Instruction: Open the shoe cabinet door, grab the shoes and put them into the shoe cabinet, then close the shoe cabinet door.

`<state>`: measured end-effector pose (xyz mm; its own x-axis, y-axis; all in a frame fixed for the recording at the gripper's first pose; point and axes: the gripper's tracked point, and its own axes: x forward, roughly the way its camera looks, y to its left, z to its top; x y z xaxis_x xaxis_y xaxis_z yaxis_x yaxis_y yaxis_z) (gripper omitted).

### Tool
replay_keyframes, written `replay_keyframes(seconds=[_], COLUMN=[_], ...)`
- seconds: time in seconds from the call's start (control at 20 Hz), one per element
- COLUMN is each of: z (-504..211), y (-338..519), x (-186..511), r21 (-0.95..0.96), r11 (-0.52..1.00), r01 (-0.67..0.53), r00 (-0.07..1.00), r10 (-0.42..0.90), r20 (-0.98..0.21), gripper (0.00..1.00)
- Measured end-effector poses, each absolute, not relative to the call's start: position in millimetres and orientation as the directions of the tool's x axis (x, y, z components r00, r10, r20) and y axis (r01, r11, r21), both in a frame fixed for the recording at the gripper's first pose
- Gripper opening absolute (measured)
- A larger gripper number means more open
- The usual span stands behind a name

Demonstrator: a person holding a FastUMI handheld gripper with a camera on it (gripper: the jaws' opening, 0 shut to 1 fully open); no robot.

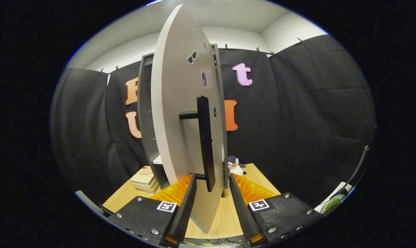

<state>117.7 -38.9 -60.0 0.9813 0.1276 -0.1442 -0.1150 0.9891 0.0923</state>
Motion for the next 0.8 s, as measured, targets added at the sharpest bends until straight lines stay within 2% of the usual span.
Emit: replay_keyframes(seconds=[0.5,0.8], z=[-61.5,-61.1], y=[-1.7,0.8], x=[131.1,140.4], r21=[0.105,0.104], r11=[0.959,0.933], r01=[-0.262,-0.346], r00=[0.954,0.926], r10=[0.274,0.357], r20=[-0.122,-0.121], gripper=[0.70,0.88])
